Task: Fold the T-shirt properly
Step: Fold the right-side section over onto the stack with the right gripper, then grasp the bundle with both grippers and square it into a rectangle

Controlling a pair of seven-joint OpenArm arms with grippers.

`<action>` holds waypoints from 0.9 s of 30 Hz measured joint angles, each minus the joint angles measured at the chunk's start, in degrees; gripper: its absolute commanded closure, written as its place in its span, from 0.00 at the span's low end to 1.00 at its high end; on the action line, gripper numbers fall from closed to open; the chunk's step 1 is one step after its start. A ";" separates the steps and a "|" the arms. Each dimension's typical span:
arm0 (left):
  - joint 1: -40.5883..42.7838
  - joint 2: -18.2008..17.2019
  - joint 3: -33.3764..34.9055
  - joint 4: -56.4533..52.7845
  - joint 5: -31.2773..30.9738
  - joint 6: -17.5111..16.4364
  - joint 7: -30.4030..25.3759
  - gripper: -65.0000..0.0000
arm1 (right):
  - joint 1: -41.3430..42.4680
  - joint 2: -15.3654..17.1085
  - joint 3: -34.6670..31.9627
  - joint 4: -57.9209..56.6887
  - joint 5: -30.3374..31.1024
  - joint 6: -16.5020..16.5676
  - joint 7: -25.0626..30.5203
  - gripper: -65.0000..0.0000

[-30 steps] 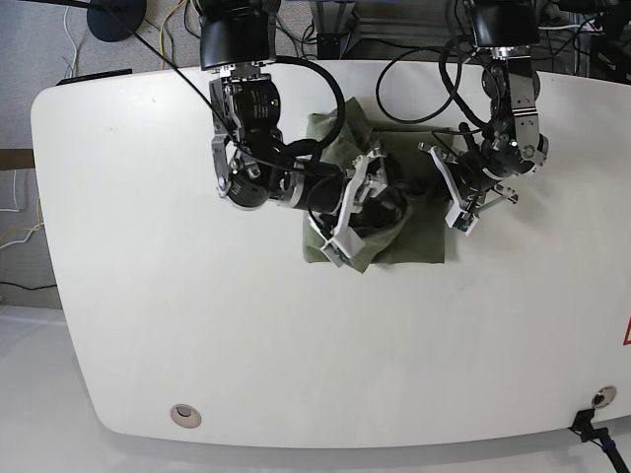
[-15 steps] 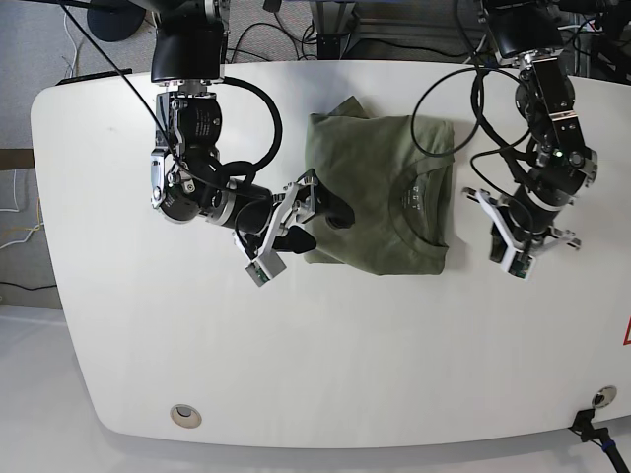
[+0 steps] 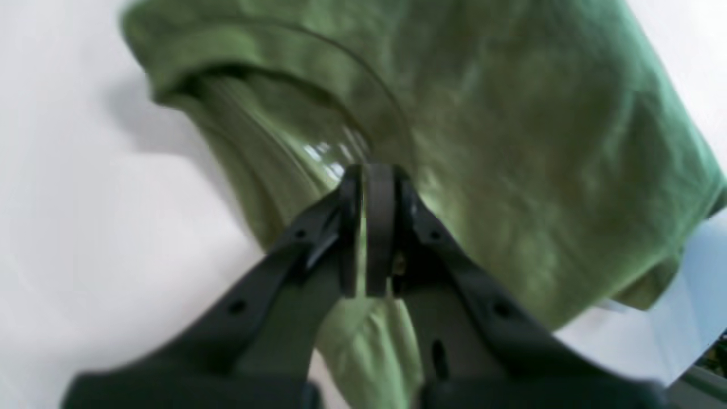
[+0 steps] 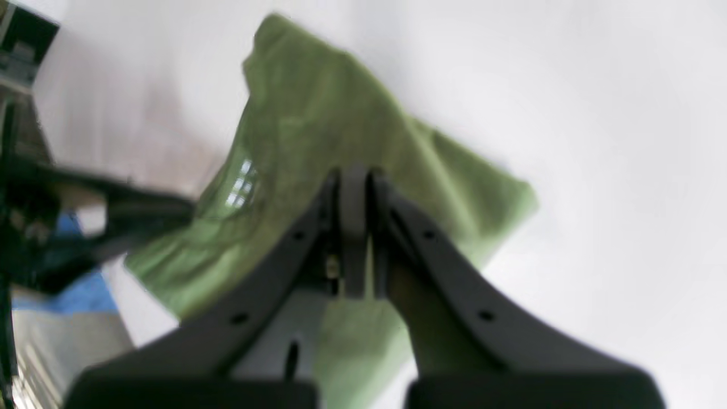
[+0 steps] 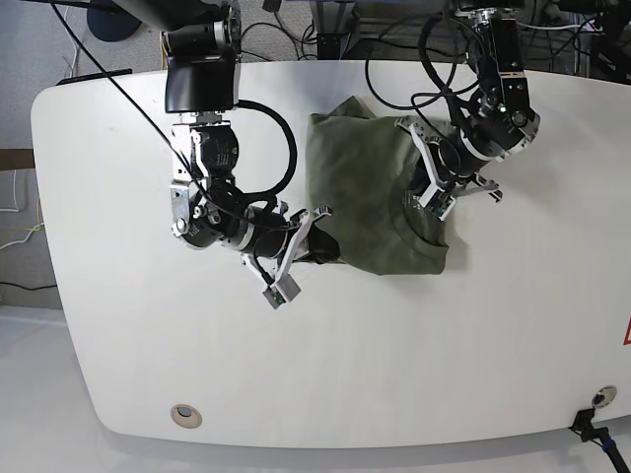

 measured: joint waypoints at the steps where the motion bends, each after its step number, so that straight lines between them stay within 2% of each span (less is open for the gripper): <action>1: -0.11 0.24 -0.02 -0.07 0.02 0.04 -0.02 1.00 | 0.63 0.13 -1.42 -0.94 -0.90 -0.33 1.09 1.00; 3: -0.26 0.35 -0.11 -0.55 -0.02 0.37 -0.31 1.00 | 1.57 0.28 -5.86 -3.02 -1.53 -0.26 1.90 1.00; 9: -0.96 -0.13 -0.09 -9.31 0.28 0.37 -0.35 1.00 | 1.36 0.28 -10.73 -8.13 -1.22 -0.39 10.43 1.00; 14: -4.90 -1.88 -0.15 -16.20 -1.77 0.61 -2.43 1.00 | -0.07 0.57 -12.37 -13.75 -11.45 -0.39 15.50 1.00; 17: -8.20 -1.88 0.00 -20.02 0.24 1.84 -4.46 1.00 | -1.86 0.72 -12.35 -13.60 -15.85 -0.11 19.23 1.00; 20: -12.04 -1.88 0.02 -23.41 1.57 1.64 -4.61 1.00 | -4.37 2.60 -12.39 -11.08 -16.00 -0.22 19.89 1.00; 24: -17.77 -2.03 0.31 -27.93 3.58 1.38 -3.85 1.00 | -9.99 7.28 -12.28 -2.27 -16.02 -0.28 19.65 1.00; 27: -22.60 -2.51 1.55 -32.57 4.81 1.77 -3.06 1.00 | -13.09 8.79 -12.37 3.48 -17.07 -1.14 18.27 1.00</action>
